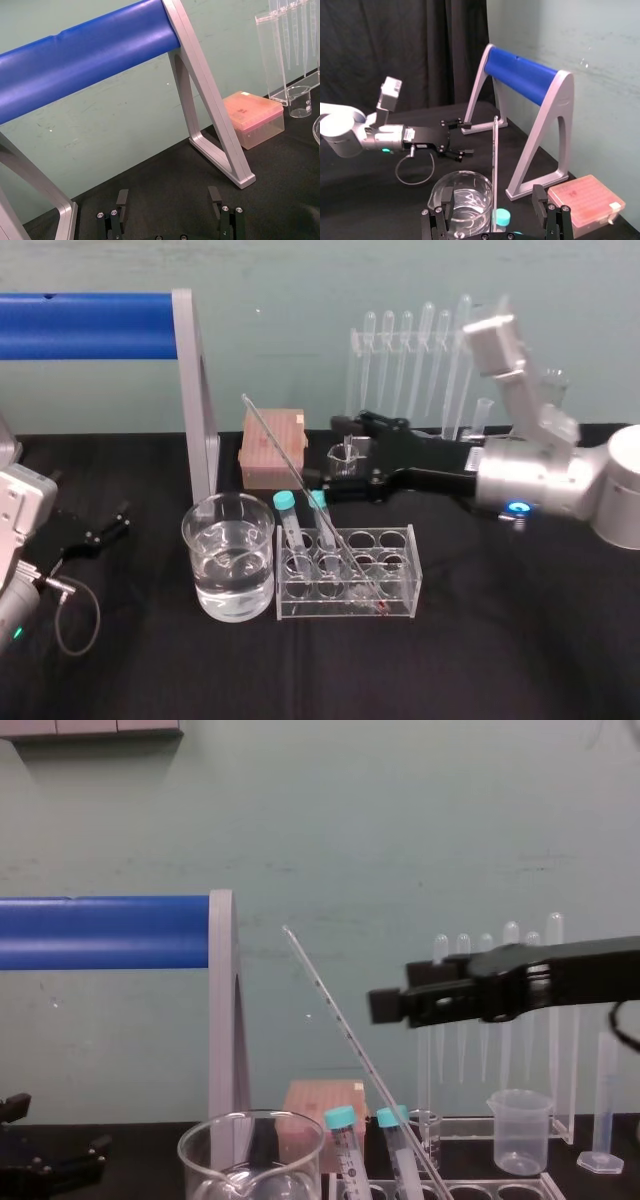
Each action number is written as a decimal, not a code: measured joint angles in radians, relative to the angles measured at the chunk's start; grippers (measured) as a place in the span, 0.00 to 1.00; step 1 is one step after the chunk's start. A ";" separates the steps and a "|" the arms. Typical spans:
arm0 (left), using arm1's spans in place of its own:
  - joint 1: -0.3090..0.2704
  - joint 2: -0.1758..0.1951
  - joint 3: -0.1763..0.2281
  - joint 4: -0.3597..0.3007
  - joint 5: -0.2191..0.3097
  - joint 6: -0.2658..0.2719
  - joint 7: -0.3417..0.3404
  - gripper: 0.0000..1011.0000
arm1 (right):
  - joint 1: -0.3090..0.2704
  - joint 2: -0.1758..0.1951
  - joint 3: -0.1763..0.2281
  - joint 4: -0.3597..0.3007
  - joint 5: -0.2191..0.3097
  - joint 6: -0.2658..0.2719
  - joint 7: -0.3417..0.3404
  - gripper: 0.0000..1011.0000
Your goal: Hold the thermometer with one hand and immerse one end into the beaker, then reinsert it into the test tube rack.
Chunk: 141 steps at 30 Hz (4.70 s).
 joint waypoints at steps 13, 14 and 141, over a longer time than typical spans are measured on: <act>0.000 0.000 0.000 0.000 0.000 0.000 0.000 1.00 | 0.115 -0.112 -0.107 0.146 -0.062 0.008 -0.001 0.99; 0.000 0.000 0.000 0.000 0.000 0.000 0.000 1.00 | 0.119 -0.116 -0.112 0.154 -0.063 0.007 -0.001 0.99; 0.000 0.000 0.000 0.000 0.000 0.000 0.000 1.00 | 0.136 -0.178 0.060 0.044 0.298 -0.232 0.052 0.06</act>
